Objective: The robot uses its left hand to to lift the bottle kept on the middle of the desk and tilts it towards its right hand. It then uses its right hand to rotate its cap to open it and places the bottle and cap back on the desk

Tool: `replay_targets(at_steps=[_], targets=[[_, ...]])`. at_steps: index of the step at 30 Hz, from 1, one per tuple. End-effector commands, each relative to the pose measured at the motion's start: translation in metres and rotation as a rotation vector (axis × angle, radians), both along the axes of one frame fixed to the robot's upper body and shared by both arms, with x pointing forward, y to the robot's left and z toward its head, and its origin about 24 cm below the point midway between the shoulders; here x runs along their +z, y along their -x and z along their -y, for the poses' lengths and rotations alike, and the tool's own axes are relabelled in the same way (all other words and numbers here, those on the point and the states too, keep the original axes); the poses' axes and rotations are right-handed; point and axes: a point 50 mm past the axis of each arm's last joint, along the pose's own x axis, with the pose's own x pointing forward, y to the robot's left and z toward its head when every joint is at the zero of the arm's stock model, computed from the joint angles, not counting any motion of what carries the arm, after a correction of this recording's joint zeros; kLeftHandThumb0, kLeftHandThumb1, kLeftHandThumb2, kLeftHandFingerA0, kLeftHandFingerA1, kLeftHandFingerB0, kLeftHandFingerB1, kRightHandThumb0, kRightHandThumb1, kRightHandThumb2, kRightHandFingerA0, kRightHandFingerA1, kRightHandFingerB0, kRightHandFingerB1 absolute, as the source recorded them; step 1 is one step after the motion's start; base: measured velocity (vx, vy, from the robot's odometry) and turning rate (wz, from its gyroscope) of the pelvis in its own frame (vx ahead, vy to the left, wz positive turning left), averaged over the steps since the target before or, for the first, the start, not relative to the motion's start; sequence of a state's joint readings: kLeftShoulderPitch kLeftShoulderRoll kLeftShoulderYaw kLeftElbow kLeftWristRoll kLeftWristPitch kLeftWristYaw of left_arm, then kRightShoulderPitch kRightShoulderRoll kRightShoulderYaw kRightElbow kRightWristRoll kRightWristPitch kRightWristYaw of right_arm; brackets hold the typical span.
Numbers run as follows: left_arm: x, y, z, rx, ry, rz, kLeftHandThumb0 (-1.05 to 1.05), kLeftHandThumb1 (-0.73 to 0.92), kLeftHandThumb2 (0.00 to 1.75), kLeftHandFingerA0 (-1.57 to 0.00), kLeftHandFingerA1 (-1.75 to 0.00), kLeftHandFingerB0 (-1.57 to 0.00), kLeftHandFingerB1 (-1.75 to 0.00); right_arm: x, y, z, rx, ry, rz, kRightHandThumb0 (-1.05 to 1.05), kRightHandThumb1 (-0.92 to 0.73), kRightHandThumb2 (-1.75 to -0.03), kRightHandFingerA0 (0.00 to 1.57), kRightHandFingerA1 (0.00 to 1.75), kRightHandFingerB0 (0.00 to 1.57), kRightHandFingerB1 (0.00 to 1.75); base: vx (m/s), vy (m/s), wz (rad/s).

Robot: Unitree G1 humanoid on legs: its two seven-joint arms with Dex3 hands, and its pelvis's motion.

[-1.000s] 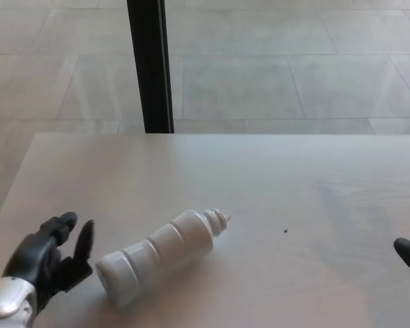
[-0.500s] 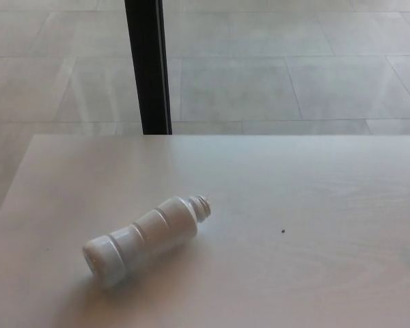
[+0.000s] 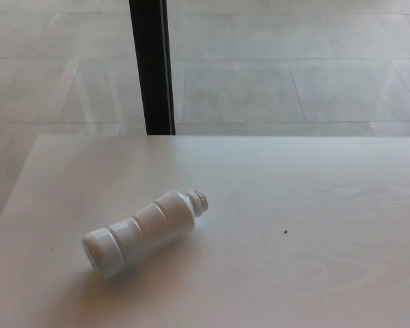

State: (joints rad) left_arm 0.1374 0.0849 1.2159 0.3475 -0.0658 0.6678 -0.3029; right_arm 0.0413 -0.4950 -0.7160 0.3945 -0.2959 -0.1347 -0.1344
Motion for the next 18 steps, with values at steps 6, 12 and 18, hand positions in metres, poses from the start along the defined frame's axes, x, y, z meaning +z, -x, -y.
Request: replay_targets(at_steps=[6,12,18], targets=[[-0.050,0.124,0.033,0.340,0.009,-0.132,-0.71,0.74,1.02,-0.05,-0.41,-0.07,-0.27,-0.125,0.088,0.017,-0.651,-0.966,0.611,-0.74,-0.78,-0.53,0.44,1.70,0.00,0.94,0.00,0.000,0.00],[-0.051,0.140,0.036,0.324,0.038,-0.208,-0.34,0.57,1.12,-0.01,-0.51,0.00,-0.48,-0.141,0.084,0.000,-0.550,-0.905,0.386,-0.79,-0.64,-0.68,0.51,1.46,0.02,0.78,0.00,0.000,0.00],[-0.048,0.150,0.036,0.387,0.050,-0.139,-0.74,0.75,1.05,-0.04,-0.45,0.00,-0.35,-0.144,0.089,0.000,-0.531,-0.911,0.321,-0.78,-0.76,-0.63,0.50,1.62,0.03,0.83,0.00,0.000,0.00]])
